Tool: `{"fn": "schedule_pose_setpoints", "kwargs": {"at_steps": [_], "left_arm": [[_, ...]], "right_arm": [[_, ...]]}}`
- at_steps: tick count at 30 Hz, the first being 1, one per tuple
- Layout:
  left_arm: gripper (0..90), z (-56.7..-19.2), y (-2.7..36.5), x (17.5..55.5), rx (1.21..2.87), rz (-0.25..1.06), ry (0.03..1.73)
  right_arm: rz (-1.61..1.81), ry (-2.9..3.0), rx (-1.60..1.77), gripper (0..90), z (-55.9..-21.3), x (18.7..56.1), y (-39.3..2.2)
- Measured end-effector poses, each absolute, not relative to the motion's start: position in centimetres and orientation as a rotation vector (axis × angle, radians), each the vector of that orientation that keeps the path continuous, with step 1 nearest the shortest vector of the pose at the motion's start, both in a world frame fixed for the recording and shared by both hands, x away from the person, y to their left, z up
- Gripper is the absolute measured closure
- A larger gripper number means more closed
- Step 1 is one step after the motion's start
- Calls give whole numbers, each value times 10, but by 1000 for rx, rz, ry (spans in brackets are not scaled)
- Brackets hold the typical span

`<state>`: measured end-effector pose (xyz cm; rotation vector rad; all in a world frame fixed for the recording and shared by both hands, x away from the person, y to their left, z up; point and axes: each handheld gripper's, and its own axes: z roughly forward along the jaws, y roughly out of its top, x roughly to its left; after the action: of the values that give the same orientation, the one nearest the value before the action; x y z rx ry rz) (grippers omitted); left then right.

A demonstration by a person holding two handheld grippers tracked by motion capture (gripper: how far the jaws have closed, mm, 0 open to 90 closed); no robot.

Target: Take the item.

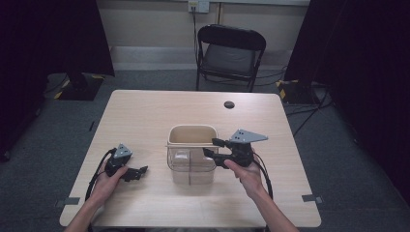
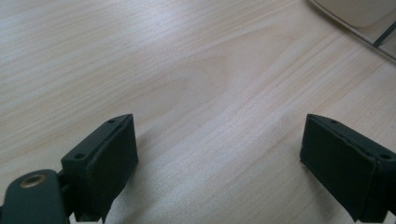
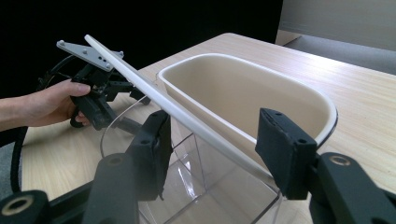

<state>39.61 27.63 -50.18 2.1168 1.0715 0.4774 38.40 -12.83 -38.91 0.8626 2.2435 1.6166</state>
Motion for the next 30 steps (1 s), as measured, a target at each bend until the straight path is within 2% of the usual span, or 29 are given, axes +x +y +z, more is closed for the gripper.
{"fn": "schedule_pose_setpoints", "kwargs": {"at_steps": [30], "left_arm": [[104,-502,276,396,2116,475,1072]], "right_arm": [[1642,2240,858,489,-380,390,-127]]}}
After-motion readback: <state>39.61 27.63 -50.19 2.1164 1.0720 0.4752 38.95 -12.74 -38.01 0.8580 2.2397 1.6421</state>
